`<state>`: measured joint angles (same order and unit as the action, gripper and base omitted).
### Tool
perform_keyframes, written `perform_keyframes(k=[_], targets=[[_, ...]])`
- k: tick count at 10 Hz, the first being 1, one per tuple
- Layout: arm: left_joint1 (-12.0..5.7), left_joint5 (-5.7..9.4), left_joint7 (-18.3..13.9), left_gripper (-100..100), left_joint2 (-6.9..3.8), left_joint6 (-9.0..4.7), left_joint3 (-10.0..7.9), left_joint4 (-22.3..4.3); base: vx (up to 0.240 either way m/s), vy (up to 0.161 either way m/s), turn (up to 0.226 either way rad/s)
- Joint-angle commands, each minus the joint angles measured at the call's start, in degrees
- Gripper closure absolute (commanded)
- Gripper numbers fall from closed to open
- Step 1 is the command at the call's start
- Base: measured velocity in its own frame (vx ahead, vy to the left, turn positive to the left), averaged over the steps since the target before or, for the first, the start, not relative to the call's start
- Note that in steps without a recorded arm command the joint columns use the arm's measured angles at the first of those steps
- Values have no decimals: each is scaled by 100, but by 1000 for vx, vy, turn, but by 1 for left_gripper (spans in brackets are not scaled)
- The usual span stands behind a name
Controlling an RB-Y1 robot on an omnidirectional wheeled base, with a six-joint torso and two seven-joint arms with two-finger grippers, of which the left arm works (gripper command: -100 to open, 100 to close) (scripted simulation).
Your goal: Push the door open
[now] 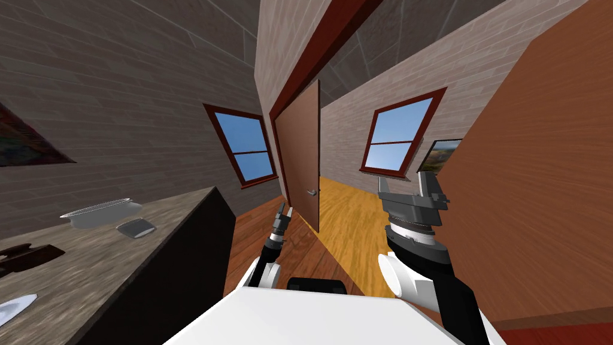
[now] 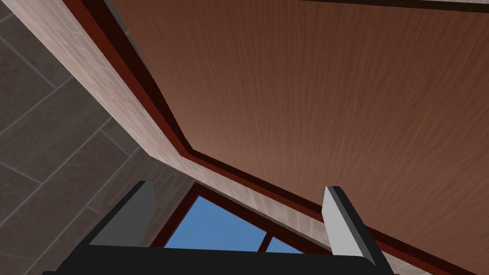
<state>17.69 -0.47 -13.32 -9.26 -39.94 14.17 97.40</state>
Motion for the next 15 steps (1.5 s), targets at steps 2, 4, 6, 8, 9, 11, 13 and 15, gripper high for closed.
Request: perform_keyframes(k=[2,4,6,8,9,11,13,15], targets=[[-91,-59,-67,-100,-124,-133,143,-397,97,43,-66],[-178,-100,-118,-100,-219,-219,245,-698,101,36,-78],[-266,-142,-169,-100,-312,-304,347,-999,91,29,-66],[-353,-183,-219,-100,-404,-389,447,-1297,100,37,-75],[-395,-203,-243,-100,-448,-431,497,-1443,87,39,-69],[-481,-244,-293,-100,-537,-515,596,-1735,87,45,-66],[-562,-282,-340,-100,-622,-595,691,-2016,99,50,-63],[-643,-320,-386,-100,-704,-673,784,-2291,82,47,-67]])
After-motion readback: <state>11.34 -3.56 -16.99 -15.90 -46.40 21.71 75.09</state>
